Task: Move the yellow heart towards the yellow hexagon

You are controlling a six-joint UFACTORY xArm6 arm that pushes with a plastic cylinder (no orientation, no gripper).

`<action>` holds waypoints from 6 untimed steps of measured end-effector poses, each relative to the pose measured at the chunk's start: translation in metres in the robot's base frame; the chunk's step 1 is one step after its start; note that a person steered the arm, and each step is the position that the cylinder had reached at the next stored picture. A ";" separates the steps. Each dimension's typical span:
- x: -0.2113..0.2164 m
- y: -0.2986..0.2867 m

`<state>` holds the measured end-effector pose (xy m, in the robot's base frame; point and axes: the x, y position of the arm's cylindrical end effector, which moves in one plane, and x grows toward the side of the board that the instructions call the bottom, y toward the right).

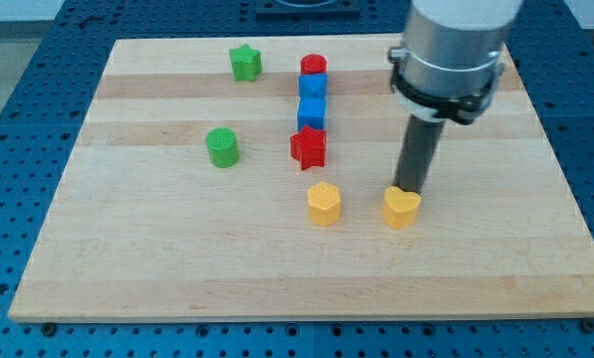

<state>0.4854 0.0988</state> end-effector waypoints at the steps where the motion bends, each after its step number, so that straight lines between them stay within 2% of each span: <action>1: 0.000 -0.014; 3: -0.017 0.046; 4: 0.005 0.063; 6: 0.038 0.045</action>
